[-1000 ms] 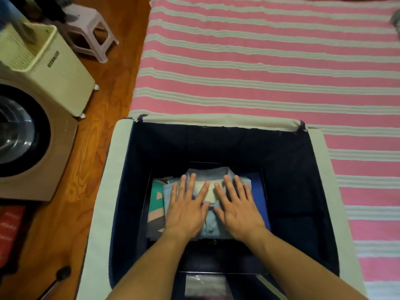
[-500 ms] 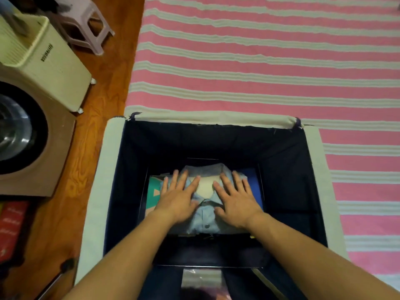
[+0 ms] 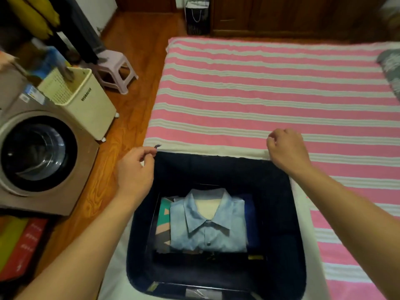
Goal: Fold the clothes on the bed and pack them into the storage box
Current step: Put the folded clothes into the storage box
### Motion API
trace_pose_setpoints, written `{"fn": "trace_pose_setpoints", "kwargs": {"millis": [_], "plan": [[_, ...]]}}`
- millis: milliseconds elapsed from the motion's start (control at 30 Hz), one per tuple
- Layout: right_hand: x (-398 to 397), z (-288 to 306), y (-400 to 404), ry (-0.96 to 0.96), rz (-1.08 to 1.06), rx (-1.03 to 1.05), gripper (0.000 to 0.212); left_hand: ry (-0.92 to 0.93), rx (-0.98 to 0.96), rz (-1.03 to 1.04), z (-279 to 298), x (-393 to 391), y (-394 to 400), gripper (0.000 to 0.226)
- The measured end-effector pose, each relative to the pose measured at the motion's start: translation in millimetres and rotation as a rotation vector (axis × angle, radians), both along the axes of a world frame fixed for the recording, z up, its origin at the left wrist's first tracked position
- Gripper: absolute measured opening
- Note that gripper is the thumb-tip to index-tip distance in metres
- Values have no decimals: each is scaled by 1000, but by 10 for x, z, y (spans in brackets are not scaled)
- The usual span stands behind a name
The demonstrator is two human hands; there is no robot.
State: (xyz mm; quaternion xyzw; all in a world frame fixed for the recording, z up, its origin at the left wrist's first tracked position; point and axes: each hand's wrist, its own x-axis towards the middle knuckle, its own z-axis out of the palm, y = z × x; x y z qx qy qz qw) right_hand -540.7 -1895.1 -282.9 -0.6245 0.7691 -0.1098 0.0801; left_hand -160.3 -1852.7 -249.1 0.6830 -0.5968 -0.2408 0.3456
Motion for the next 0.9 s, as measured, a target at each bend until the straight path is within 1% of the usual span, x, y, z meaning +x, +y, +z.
{"fn": "trace_pose_setpoints", "kwargs": {"millis": [67,100,133,167,200,233,267,300,333,367,433,467,500,533,567,600,633,667,700,733,800,867,900], "plan": [[-95,4,-204,86,-8,120,38,-117,-98,-44,-2,8,-286,21],[-139,2,-290,117,-35,222,44,-174,-93,-61,-44,4,-438,21],[-171,14,-416,122,-59,330,51,-253,-50,-73,-114,17,-659,26],[-180,18,-509,77,-83,442,59,-373,57,-95,-216,37,-867,35],[-153,43,-583,4,-102,566,63,-501,227,-120,-291,32,-1034,44],[-114,49,-664,-72,-99,672,62,-603,418,-153,-392,5,-1217,53],[-36,74,-677,-129,-79,769,59,-636,600,-172,-452,-16,-1312,60],[35,61,-695,-146,-50,828,58,-625,736,-189,-505,-61,-1397,64],[89,38,-704,-110,-12,869,57,-625,813,-207,-522,-117,-1438,63],[135,10,-715,-63,9,896,57,-627,849,-228,-555,-159,-1480,58],[175,-47,-766,24,29,913,51,-576,838,-221,-528,-255,-1576,45],[157,-89,-796,29,31,899,44,-522,831,-205,-500,-287,-1615,42],[143,-117,-830,19,10,877,35,-403,793,-163,-492,-305,-1645,41],[109,-131,-874,-32,-30,839,26,-257,745,-95,-458,-323,-1653,43],[49,-145,-922,-198,-116,780,21,-60,674,17,-406,-333,-1657,46],[-13,-127,-968,-437,-242,708,20,140,598,136,-356,-325,-1661,46],[-66,-56,-987,-672,-357,603,21,342,568,222,-266,-321,-1660,44],[-99,69,-980,-877,-419,528,22,523,576,257,-162,-293,-1645,39],[-133,214,-957,-1048,-439,459,23,646,594,243,-52,-254,-1632,33],[-157,377,-915,-1162,-436,423,26,715,610,205,72,-205,-1586,29],[-212,636,-790,-1314,-392,424,34,767,555,152,310,-93,-1478,25],[-246,835,-620,-1406,-340,410,35,817,484,98,528,-14,-1285,24],[-262,932,-492,-1419,-299,381,34,841,460,59,649,15,-1126,23]]}}
